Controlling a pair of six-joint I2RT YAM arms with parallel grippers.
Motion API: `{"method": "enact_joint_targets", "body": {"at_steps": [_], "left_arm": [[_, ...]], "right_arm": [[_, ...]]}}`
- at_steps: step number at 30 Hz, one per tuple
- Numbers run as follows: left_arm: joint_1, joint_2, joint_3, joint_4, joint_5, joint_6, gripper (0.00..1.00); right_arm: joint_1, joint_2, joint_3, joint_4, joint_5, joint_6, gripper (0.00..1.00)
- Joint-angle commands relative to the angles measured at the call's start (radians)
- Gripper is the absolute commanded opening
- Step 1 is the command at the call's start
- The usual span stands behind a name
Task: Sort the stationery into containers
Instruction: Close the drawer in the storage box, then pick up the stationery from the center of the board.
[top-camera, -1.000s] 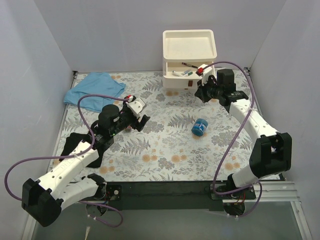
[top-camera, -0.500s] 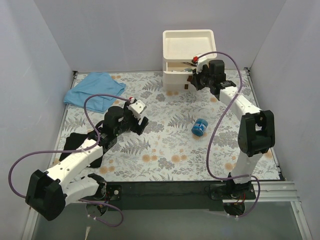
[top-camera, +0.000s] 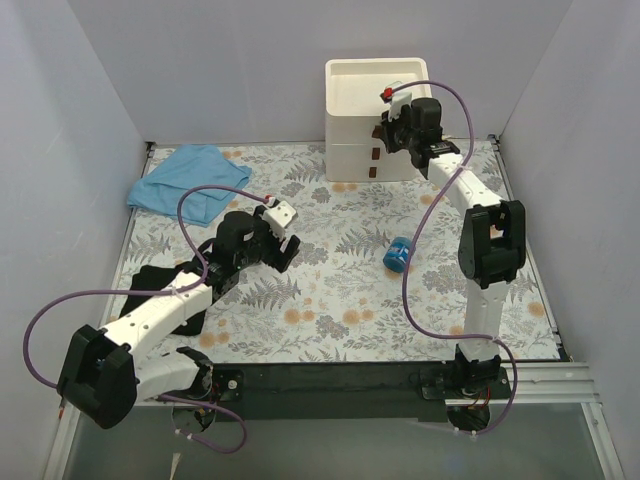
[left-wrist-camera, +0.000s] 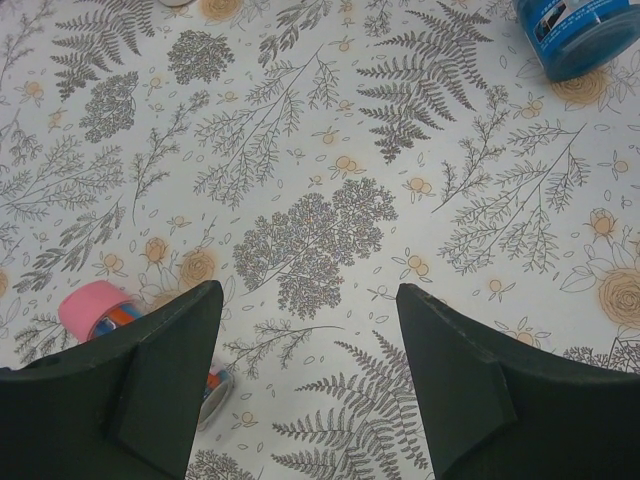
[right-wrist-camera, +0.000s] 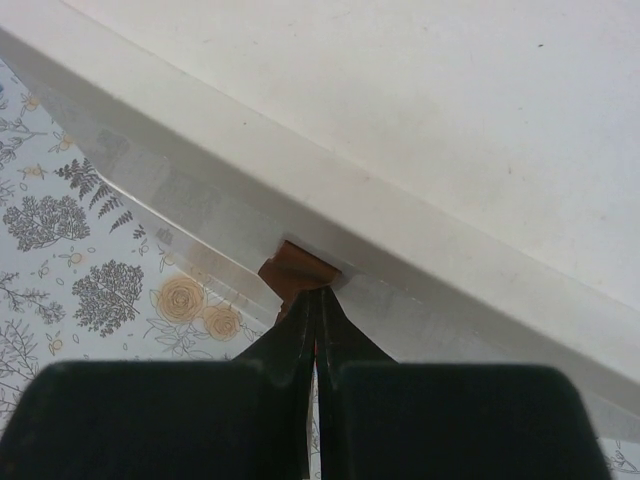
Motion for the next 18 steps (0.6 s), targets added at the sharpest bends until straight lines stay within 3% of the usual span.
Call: {"method": "enact_joint_targets", "body": {"at_steps": [1,3,4,7,9,12,14,17,18], "left_arm": [[0.006,0.001,0.027,0.008,0.016,-0.011,0.71],[0.007,-0.011,0.039,0.002,-0.004,-0.005,0.72],[0.007,-0.019,0.049,-0.006,-0.013,-0.002,0.73],[0.007,-0.036,0.062,-0.038,-0.034,0.006,0.75],[0.009,-0.036,0.063,-0.065,-0.031,0.004,0.76],[0.009,-0.048,0.033,-0.067,-0.019,-0.005,0.77],[0.009,-0.056,0.026,-0.075,-0.016,-0.020,0.78],[0.009,-0.047,0.033,-0.108,-0.031,-0.057,0.84],[0.010,-0.051,0.030,-0.116,-0.031,-0.057,0.84]], "right_arm": [[0.002,-0.001,0.037,0.100,0.033,-0.007,0.01],[0.004,-0.068,-0.027,0.071,0.009,-0.031,0.01],[0.002,-0.102,-0.064,0.024,-0.003,-0.033,0.13],[0.001,-0.265,-0.244,-0.065,-0.040,-0.028,0.82],[-0.002,-0.374,-0.331,-0.115,-0.092,-0.016,0.96],[-0.005,-0.455,-0.410,-0.376,-0.278,-0.250,0.98],[-0.005,-0.466,-0.399,-0.495,-0.289,-0.341,0.98],[-0.071,-0.434,-0.333,-0.635,-0.185,-0.161,0.98],[-0.102,-0.431,-0.334,-0.653,-0.162,0.045,0.98]]}}
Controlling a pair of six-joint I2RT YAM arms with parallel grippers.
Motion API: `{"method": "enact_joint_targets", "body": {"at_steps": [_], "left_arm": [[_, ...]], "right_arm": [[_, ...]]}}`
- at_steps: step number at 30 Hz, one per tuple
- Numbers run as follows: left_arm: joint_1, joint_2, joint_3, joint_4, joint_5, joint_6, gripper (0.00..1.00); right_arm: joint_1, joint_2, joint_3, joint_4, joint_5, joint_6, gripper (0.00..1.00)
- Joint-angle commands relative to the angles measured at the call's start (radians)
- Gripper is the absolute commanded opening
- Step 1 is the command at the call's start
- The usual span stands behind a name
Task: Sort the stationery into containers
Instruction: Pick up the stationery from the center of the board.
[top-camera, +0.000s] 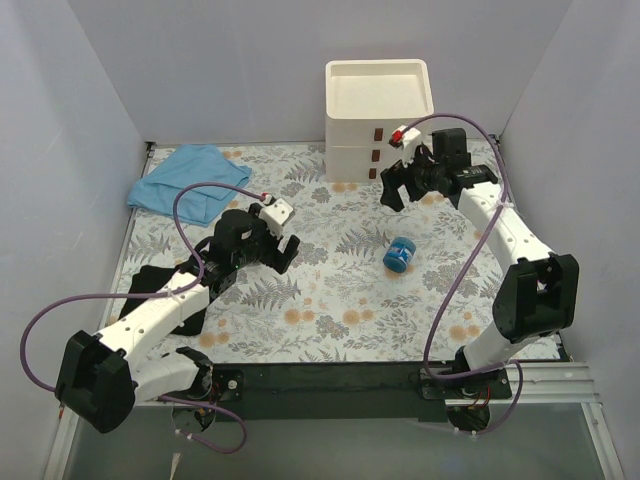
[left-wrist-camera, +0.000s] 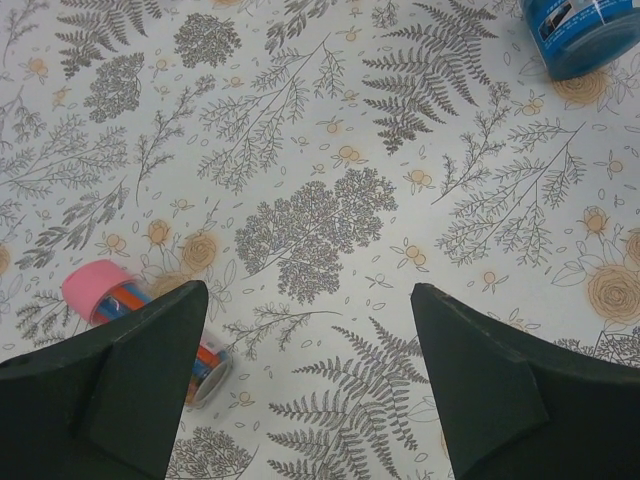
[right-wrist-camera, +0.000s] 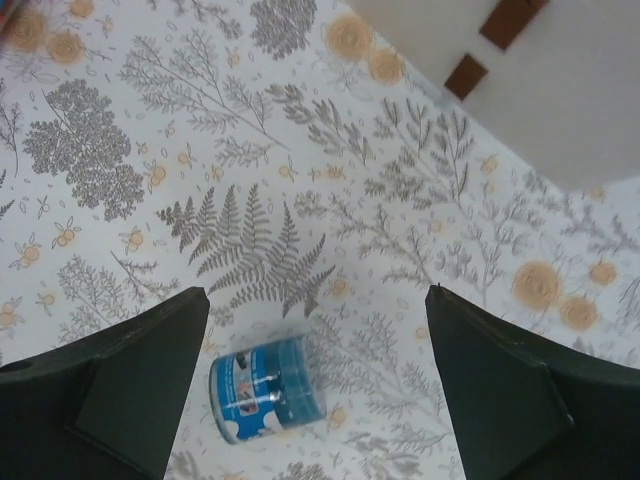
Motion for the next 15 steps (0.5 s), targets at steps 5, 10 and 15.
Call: {"method": "enact_joint_targets", "body": {"at_steps": [5,10,15], "left_arm": [[0.003,-0.024,-0.020,-0.067,-0.024,-0.026,0.83],[0.003,-0.012,-0.011,-0.097,-0.021,-0.046,0.82],[0.005,0.001,0.016,-0.119,-0.183,-0.090,0.82]], "right_arm": [[-0.130,0.019,-0.025,-0.246,0.121,0.578,0.98],[-0.111,0.048,-0.006,-0.281,0.194,0.692,0.90],[-0.089,0.062,-0.014,-0.303,0.208,0.746,0.89]]}}
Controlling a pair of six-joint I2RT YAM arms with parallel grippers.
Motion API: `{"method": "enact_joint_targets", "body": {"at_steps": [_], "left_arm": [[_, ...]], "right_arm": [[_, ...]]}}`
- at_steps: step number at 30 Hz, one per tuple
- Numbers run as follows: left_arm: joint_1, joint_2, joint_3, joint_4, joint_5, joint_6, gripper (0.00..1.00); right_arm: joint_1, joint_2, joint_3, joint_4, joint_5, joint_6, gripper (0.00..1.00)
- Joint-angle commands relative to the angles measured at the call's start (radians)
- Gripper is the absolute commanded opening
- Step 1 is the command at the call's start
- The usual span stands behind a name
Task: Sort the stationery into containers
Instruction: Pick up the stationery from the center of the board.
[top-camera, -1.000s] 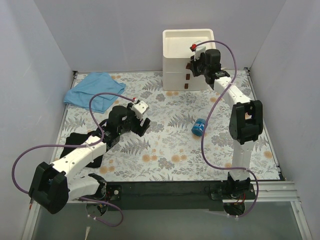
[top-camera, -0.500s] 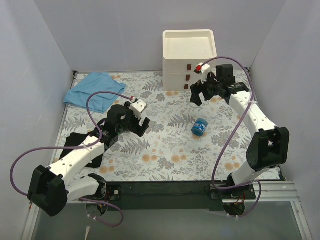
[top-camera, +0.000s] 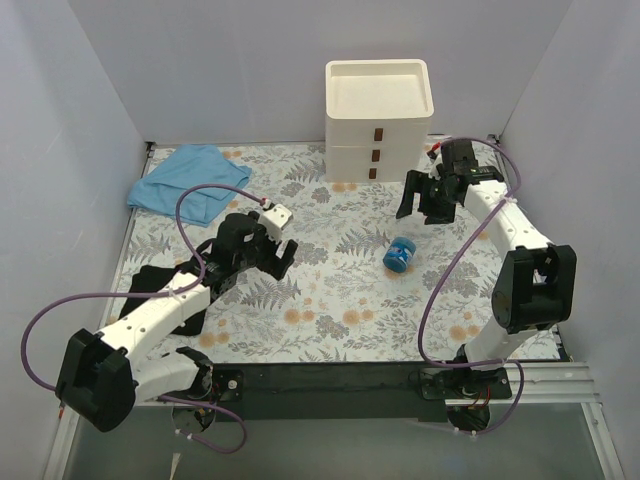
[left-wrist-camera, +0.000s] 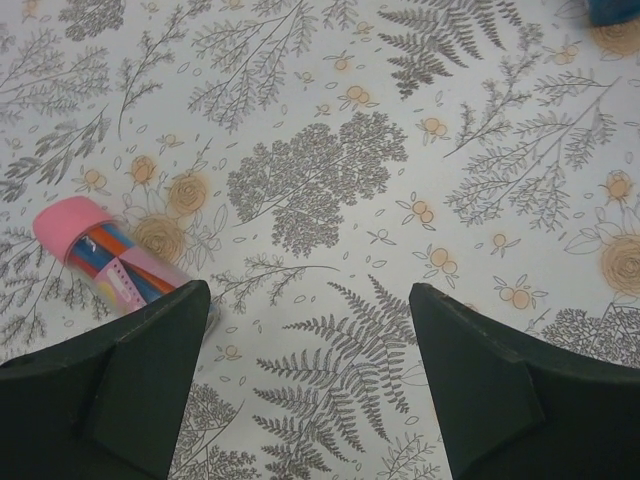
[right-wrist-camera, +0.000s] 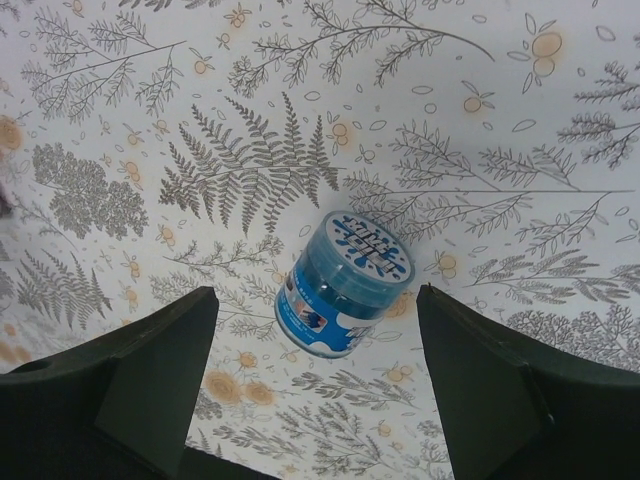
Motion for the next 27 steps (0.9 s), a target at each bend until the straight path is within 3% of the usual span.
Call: {"method": "enact_joint_targets", "body": {"at_steps": [1,6,13,18,22,25,26,27], "left_arm": [[0.023,-0.005,0.052,-0.036,-0.181,-0.075,0.82],[0.130,0.055,0.170,-0.190,-0.172,-0.201,0.83],[0.225,0.236,0.319,-0.250,-0.238,-0.256,0.83],[0.232,0.366,0.430,-0.302,-0.258,-0.275,0.82],[0.271,0.423,0.489,-0.362,-0.281,-0.347,0.79],[0.371,0.432,0.479,-0.401,-0.189,-0.445,0.59],[0.389,0.432,0.471,-0.405,-0.174,-0.459,0.47],[0.402,0.429,0.465,-0.409,-0.160,-0.474,0.12]], "right_arm": [[0.012,0.009,-0.002,-0.034,0.029,0.105,0.88],[0.004,0.023,-0.030,-0.017,0.033,0.115,0.88],[-0.013,0.049,-0.028,0.010,-0.027,0.111,0.88],[-0.013,0.072,0.033,0.056,-0.111,0.057,0.87],[0.009,0.105,0.134,0.092,-0.223,-0.010,0.98],[0.079,0.165,0.220,0.096,-0.254,-0.004,0.98],[0.116,0.173,0.234,0.104,-0.254,-0.001,0.98],[0.134,0.179,0.246,0.111,-0.251,0.013,0.98]]}}
